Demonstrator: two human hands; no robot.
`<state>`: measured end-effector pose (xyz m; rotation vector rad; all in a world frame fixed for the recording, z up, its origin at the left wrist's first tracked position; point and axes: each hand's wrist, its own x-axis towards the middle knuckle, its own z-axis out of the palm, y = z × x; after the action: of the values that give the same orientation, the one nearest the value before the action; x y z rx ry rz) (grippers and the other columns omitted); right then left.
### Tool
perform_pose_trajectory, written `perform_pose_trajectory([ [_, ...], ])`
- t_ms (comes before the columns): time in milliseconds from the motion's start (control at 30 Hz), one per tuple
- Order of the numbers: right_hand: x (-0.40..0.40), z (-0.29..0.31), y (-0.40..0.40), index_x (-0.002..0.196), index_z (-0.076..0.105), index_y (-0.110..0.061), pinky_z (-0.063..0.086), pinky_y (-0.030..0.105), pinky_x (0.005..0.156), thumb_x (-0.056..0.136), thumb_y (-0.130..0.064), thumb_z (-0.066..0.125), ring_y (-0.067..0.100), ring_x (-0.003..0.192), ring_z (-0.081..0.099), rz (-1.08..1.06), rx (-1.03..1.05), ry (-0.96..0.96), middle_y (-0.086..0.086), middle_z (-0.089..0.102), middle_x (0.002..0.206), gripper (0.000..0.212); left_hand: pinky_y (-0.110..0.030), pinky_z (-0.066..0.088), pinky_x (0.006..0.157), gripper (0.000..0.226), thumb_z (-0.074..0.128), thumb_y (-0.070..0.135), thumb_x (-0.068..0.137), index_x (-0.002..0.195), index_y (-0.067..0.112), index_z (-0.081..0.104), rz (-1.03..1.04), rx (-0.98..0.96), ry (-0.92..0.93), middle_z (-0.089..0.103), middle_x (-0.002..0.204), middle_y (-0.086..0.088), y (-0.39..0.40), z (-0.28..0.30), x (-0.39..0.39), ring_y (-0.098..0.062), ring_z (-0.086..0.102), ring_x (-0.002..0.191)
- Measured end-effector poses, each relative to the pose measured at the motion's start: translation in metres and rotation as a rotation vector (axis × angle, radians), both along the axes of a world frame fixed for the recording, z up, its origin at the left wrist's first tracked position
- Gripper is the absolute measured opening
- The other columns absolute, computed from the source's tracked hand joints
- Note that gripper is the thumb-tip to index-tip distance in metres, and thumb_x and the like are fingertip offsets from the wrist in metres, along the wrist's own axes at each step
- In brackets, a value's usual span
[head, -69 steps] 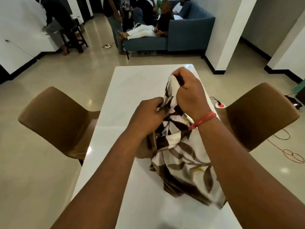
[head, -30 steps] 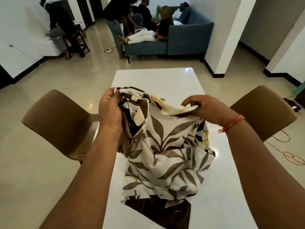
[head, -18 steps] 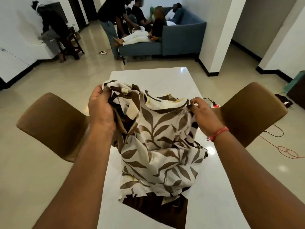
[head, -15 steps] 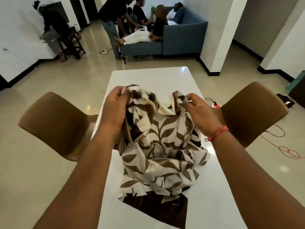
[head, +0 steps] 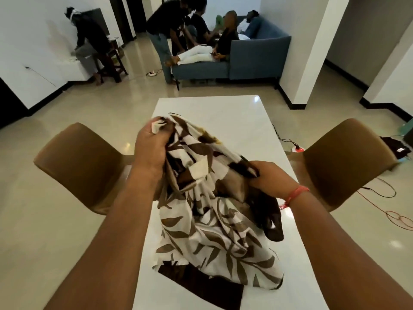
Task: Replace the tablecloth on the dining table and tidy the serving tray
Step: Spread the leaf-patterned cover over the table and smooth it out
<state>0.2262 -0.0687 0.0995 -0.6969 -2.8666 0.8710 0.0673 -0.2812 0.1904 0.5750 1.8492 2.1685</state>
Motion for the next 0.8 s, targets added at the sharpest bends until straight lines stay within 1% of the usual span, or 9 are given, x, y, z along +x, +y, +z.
perform_pose_trajectory([
  [133,0.017,-0.020,0.046,0.086,0.065,-0.011,0.041,0.025,0.057,0.093,-0.016,0.061,0.026,0.075,0.063,-0.377,-0.139,0.133,0.007,0.065,0.079,0.010,-0.032,0.057,0.070,0.012,0.055,0.013,0.098,0.101,0.016,0.067,0.220,0.184,-0.180,0.075,0.086,0.000,-0.016,-0.013,-0.017,-0.017,0.072,0.080],
  [233,0.013,-0.020,0.045,0.098,0.067,-0.012,0.058,0.041,0.070,0.100,-0.019,0.055,0.029,0.079,0.069,-0.683,-0.775,0.556,0.017,0.071,0.097,0.014,-0.039,0.058,0.080,0.012,0.056,0.017,0.098,0.099,0.018,0.068,0.225,0.116,-0.169,0.076,0.092,-0.003,-0.023,-0.033,-0.015,-0.023,0.072,0.088],
  [333,0.001,-0.026,0.020,0.110,0.067,-0.016,0.057,0.052,0.083,0.103,-0.029,0.049,0.032,0.097,0.072,-0.624,-1.256,0.655,0.011,0.075,0.104,0.023,-0.042,0.057,0.085,0.015,0.060,0.033,0.097,0.100,0.024,0.072,0.112,-0.045,-0.148,0.076,0.102,-0.005,-0.030,-0.062,-0.013,-0.026,0.072,0.098],
  [433,-0.010,-0.050,-0.010,0.097,0.071,-0.015,0.055,0.031,0.087,0.102,-0.018,0.050,0.026,0.094,0.070,-0.406,-0.775,0.433,0.008,0.074,0.098,0.023,-0.037,0.056,0.090,0.021,0.063,0.041,0.094,0.106,0.027,0.072,-0.077,-0.319,-0.142,0.076,0.102,0.001,-0.042,-0.095,-0.010,-0.016,0.072,0.097],
  [500,-0.013,-0.071,-0.028,0.107,0.070,-0.011,0.042,0.016,0.091,0.099,-0.007,0.049,0.020,0.106,0.061,-0.292,-0.468,0.279,0.003,0.064,0.116,0.022,-0.018,0.056,0.074,0.017,0.063,0.027,0.096,0.109,0.019,0.070,-0.176,-0.413,-0.213,0.076,0.097,0.002,-0.054,-0.126,-0.006,-0.003,0.072,0.083],
  [567,-0.009,-0.101,-0.043,0.125,0.064,-0.013,0.035,0.020,0.104,0.100,-0.005,0.047,0.019,0.121,0.051,-0.199,-0.355,0.118,-0.001,0.053,0.132,0.031,-0.010,0.050,0.068,0.022,0.065,0.030,0.095,0.114,0.020,0.067,-0.238,-0.606,-0.231,0.072,0.103,0.004,-0.071,-0.169,-0.006,0.001,0.069,0.081],
  [667,0.008,-0.162,-0.073,0.128,0.055,-0.028,0.037,0.027,0.103,0.104,-0.019,0.042,0.019,0.125,0.050,-0.162,-0.283,-0.217,-0.003,0.053,0.136,0.028,-0.028,0.049,0.093,0.061,0.068,0.057,0.083,0.131,0.021,0.059,-0.310,-0.984,-0.183,0.064,0.127,-0.003,-0.103,-0.244,-0.021,-0.018,0.062,0.111],
  [733,0.020,-0.229,-0.080,0.139,0.044,-0.043,0.040,0.035,0.106,0.101,-0.029,0.040,0.022,0.131,0.048,-0.139,-0.274,-0.284,-0.003,0.054,0.140,0.041,-0.036,0.048,0.100,0.084,0.072,0.065,0.068,0.137,0.021,0.050,-0.301,-1.053,-0.222,0.058,0.133,-0.009,-0.121,-0.302,-0.029,-0.025,0.059,0.117],
  [800,0.017,-0.229,-0.098,0.132,0.053,-0.045,0.045,0.035,0.102,0.099,-0.030,0.041,0.021,0.123,0.056,-0.210,-0.363,-0.289,-0.003,0.061,0.130,0.038,-0.040,0.049,0.101,0.097,0.072,0.066,0.058,0.140,0.025,0.043,-0.285,-1.009,-0.257,0.052,0.137,-0.010,-0.131,-0.314,-0.021,-0.026,0.057,0.117],
])
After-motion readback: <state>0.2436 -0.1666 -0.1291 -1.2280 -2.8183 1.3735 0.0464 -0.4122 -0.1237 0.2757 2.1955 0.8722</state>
